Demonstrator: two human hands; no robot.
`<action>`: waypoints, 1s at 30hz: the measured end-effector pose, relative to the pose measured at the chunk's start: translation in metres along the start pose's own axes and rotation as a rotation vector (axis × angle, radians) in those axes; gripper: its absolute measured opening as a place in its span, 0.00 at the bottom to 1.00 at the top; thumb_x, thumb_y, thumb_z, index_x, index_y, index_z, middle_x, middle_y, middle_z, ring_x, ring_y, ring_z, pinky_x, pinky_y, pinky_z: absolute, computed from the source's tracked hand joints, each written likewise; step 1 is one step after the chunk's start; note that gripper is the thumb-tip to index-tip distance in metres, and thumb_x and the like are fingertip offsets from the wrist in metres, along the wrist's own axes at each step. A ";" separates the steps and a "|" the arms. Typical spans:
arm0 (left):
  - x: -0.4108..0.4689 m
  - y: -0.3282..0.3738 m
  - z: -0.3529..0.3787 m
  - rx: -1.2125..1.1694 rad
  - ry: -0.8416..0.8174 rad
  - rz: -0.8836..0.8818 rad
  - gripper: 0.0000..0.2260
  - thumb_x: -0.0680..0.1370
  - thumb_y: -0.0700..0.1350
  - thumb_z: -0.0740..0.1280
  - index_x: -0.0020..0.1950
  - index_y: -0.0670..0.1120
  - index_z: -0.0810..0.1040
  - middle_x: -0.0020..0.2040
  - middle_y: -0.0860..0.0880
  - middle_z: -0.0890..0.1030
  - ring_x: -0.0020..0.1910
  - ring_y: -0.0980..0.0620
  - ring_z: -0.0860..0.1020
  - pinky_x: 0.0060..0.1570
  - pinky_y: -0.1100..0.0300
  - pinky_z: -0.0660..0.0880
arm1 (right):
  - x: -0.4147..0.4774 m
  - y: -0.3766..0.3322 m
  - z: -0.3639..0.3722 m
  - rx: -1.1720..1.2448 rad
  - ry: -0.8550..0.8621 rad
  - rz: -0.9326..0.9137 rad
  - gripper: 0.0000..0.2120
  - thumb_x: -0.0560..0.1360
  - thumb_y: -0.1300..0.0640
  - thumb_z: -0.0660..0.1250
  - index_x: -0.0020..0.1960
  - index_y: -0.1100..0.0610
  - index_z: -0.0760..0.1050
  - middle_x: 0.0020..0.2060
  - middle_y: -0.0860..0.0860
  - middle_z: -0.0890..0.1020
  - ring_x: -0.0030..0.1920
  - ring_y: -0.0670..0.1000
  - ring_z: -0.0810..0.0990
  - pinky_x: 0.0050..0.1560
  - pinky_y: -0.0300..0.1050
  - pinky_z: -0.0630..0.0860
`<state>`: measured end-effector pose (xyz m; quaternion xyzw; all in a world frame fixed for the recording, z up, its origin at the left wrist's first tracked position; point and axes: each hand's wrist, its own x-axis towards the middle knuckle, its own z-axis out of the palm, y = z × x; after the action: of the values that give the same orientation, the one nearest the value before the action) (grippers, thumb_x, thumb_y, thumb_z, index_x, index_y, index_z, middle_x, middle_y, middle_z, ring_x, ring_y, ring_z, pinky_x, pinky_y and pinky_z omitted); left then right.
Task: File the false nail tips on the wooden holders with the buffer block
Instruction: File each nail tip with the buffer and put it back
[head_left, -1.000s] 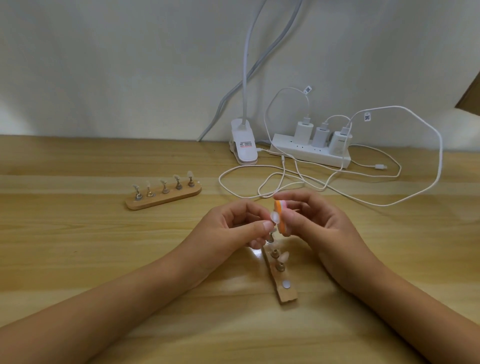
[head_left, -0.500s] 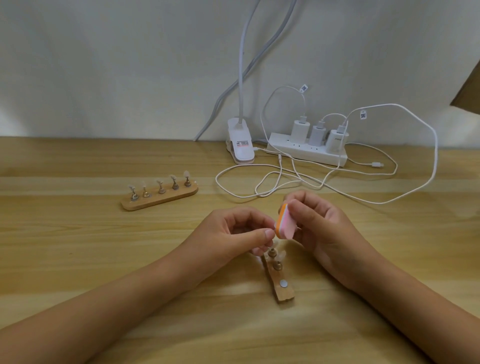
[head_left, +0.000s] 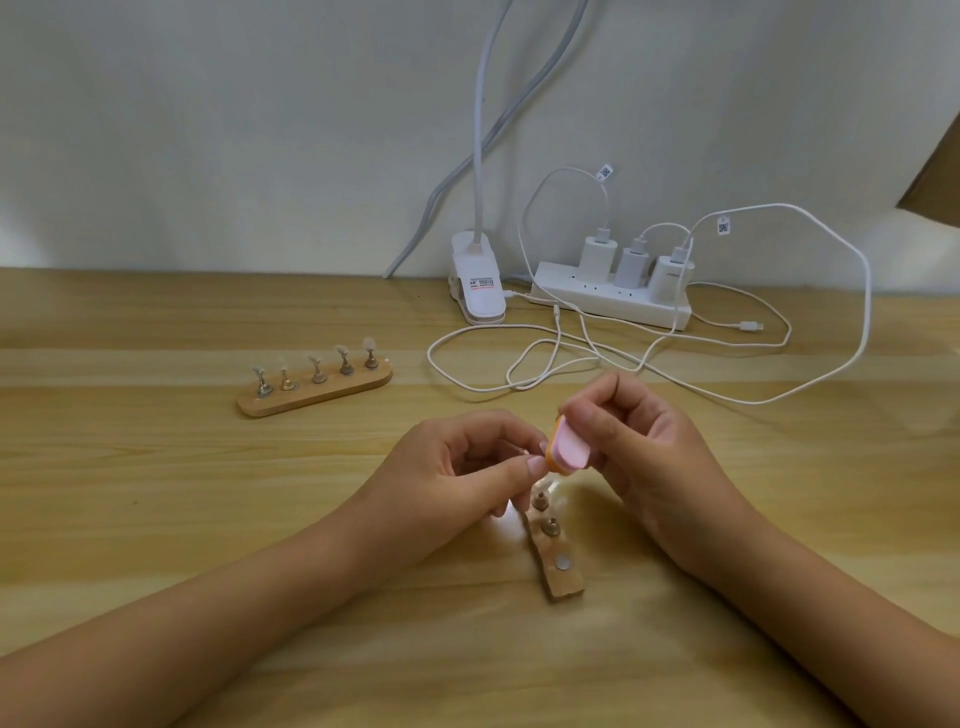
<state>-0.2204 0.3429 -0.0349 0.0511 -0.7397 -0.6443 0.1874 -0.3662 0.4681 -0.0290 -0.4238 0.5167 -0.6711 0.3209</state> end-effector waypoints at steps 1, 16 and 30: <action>-0.001 0.000 0.000 0.029 0.006 0.020 0.04 0.75 0.44 0.69 0.47 0.48 0.82 0.31 0.55 0.79 0.30 0.60 0.76 0.32 0.69 0.71 | 0.000 0.000 0.001 -0.013 -0.009 -0.004 0.05 0.69 0.49 0.74 0.39 0.48 0.80 0.34 0.49 0.82 0.39 0.51 0.78 0.46 0.51 0.72; -0.001 -0.001 0.001 0.075 0.009 0.026 0.06 0.75 0.45 0.68 0.46 0.46 0.83 0.33 0.55 0.79 0.32 0.59 0.75 0.32 0.67 0.72 | 0.001 0.001 0.002 -0.010 0.173 -0.063 0.12 0.69 0.50 0.75 0.44 0.56 0.76 0.35 0.52 0.84 0.39 0.48 0.83 0.43 0.37 0.77; 0.001 -0.004 0.000 0.048 -0.019 0.041 0.05 0.76 0.46 0.67 0.46 0.54 0.83 0.34 0.54 0.79 0.33 0.59 0.76 0.34 0.65 0.73 | 0.005 -0.004 -0.004 -0.004 0.192 -0.020 0.08 0.71 0.51 0.72 0.44 0.55 0.77 0.34 0.49 0.83 0.38 0.47 0.79 0.46 0.39 0.76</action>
<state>-0.2221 0.3419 -0.0387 0.0344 -0.7575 -0.6230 0.1923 -0.3715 0.4667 -0.0247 -0.3632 0.5422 -0.7108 0.2625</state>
